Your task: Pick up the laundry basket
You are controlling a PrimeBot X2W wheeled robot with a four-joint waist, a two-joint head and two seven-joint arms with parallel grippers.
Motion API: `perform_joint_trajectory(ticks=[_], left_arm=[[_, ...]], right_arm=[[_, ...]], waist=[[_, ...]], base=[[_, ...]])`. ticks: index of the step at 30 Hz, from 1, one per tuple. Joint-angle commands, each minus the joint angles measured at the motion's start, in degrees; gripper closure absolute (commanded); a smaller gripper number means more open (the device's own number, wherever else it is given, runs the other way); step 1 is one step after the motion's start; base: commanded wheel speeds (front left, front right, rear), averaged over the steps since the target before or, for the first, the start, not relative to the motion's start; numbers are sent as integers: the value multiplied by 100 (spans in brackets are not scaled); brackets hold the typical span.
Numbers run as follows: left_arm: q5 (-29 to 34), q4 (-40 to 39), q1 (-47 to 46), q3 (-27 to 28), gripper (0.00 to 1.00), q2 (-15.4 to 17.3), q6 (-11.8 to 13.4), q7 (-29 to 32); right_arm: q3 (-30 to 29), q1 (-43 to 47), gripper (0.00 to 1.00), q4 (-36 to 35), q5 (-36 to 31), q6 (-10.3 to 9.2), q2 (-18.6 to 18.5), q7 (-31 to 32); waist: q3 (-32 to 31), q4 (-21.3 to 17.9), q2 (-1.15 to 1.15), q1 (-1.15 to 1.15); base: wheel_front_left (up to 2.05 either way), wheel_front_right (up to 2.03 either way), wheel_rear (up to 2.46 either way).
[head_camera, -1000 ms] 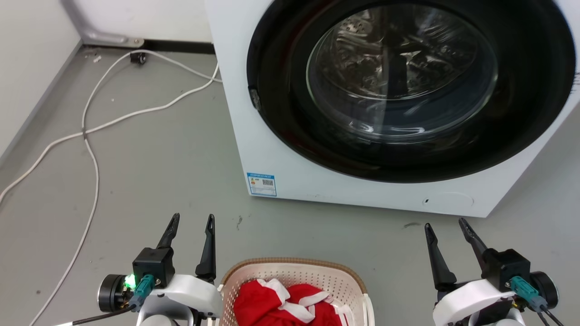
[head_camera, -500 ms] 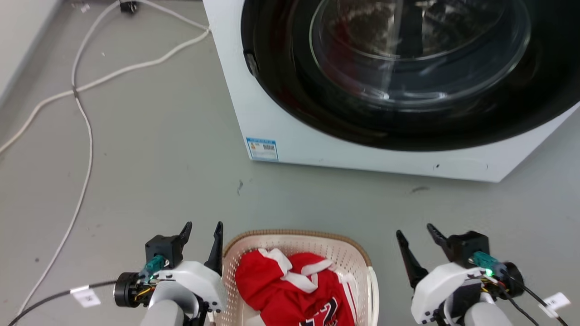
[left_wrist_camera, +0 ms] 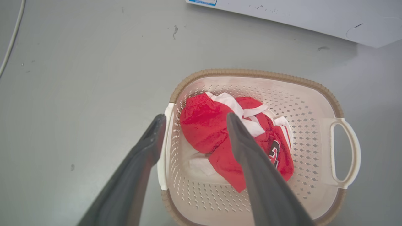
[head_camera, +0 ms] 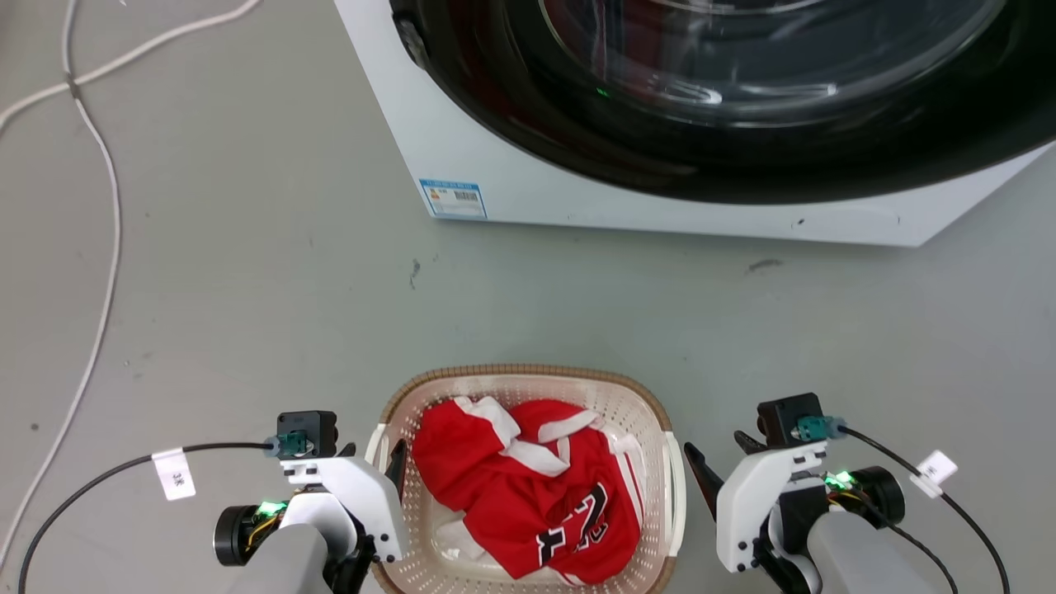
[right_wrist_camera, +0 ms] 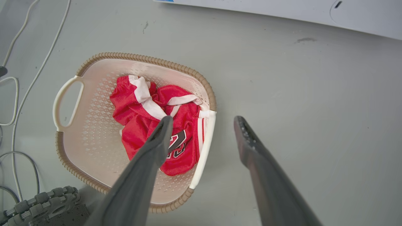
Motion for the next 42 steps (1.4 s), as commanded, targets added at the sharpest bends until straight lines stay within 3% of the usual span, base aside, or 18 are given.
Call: perform_joint_trajectory(ticks=[1,9,19,41,42], left_arm=[[-88,87,-123,-54,0,51,-8,71],[-700,556,-498,-406,0,249,-4,680],[-1181,769,-982,-608,0,442,-5,929],[-1746,975,-1625,-1024,0,441,-6,937],[-1776,974,-1639,-1044,59,434,-6,938]], right_arm=[[54,-163,0,125,65,-2,11,34],[601,-849,0,1048,591,-2,9,334],[1235,-1611,0,1750,1051,-2,8,409],[2353,-2472,0,2062,1963,-2,8,605],[2407,-2488,27,2063,2011,-2,8,657]], waist=[[128,-44,0,-1],[707,-141,0,-1],[1467,-191,0,-1],[2556,-241,0,-1],[2578,-235,0,-1]], base=[[0,0,0],[0,0,0],[0,0,0],[0,0,0],[0,0,0]])
